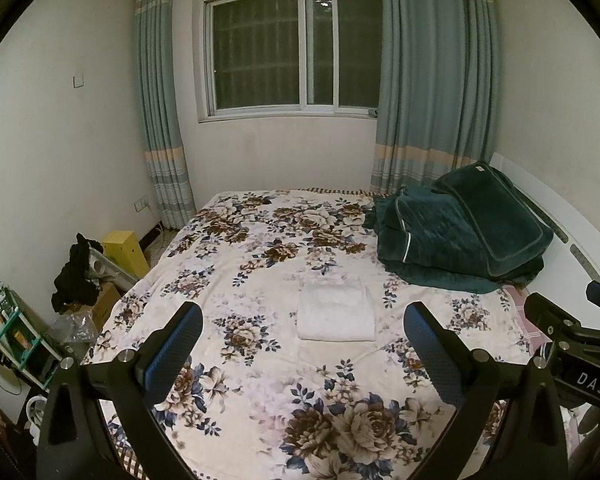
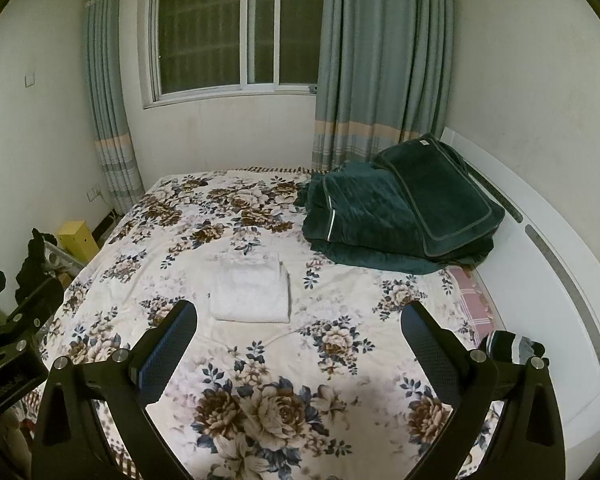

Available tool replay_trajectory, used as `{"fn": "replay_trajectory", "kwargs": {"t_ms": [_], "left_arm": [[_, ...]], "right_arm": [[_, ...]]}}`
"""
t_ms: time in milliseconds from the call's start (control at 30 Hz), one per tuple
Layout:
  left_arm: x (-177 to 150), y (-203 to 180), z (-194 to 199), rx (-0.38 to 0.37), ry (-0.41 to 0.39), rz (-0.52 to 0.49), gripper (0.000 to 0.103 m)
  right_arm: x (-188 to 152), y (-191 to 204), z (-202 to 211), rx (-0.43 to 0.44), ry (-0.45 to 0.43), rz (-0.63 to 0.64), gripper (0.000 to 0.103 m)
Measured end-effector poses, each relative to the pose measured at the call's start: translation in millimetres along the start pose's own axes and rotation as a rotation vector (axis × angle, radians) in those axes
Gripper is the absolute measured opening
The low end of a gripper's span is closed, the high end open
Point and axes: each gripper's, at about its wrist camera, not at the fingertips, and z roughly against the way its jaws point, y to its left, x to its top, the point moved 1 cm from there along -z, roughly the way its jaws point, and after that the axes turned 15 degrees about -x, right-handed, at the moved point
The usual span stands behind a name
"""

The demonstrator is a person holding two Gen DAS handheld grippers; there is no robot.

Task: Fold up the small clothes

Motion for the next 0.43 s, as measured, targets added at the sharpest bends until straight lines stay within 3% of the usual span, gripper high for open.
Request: {"fn": "replay_trajectory", "kwargs": {"t_ms": [433], "left_arm": [[2.8, -1.1, 0.5, 0.004, -0.009, 0.0, 0.103]], "right_arm": [[-1.7, -0.3, -0.6, -0.002, -0.001, -0.001, 0.103]]}}
